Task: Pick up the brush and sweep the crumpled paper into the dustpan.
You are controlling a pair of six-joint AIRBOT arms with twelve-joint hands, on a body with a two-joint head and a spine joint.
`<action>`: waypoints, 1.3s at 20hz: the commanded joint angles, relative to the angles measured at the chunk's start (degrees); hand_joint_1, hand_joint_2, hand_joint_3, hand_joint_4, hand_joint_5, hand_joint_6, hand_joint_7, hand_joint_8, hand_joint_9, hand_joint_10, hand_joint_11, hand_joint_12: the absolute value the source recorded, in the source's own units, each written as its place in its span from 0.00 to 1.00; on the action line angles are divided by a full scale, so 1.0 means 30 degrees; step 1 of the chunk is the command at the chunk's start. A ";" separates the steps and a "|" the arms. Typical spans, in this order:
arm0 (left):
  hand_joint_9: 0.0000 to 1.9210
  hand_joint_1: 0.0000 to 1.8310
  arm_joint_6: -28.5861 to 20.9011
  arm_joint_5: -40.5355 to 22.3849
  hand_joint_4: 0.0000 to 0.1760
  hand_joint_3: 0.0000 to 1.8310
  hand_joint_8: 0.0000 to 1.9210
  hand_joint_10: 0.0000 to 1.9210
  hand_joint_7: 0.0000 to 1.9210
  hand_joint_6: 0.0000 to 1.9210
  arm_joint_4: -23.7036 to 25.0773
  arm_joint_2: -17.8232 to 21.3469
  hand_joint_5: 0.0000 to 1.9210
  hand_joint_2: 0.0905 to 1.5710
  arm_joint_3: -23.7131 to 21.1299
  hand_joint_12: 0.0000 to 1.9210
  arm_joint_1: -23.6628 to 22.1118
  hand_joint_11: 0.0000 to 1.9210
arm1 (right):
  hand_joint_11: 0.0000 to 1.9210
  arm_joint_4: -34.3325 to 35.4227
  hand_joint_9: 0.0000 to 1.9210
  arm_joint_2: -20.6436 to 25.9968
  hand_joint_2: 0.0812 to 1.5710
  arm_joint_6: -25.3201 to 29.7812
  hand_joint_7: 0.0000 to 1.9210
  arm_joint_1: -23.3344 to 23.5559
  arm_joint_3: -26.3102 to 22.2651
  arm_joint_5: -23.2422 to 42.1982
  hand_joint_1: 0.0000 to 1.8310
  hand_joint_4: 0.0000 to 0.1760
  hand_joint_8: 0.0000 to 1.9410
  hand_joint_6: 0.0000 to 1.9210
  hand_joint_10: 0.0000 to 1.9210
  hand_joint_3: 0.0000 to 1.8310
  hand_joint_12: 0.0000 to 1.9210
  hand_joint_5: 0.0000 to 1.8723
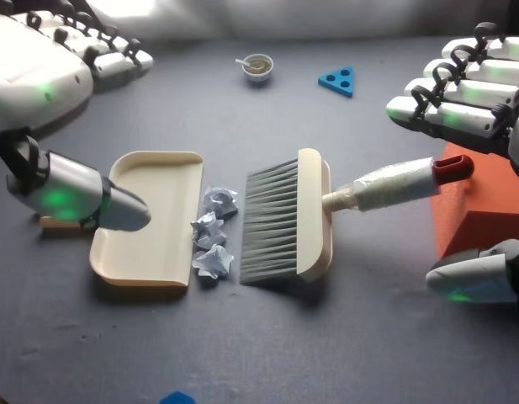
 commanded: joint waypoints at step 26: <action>0.13 0.43 -1.0200 -0.9771 0.13 0.00 0.00 0.00 0.15 0.00 0.4928 -0.3237 0.27 0.67 0.1871 0.31 0.9076 0.02 | 0.04 -0.0360 0.05 0.0127 0.60 0.0064 0.05 0.0153 -0.0022 -0.2199 0.00 0.00 0.00 0.00 0.00 0.00 0.01 0.04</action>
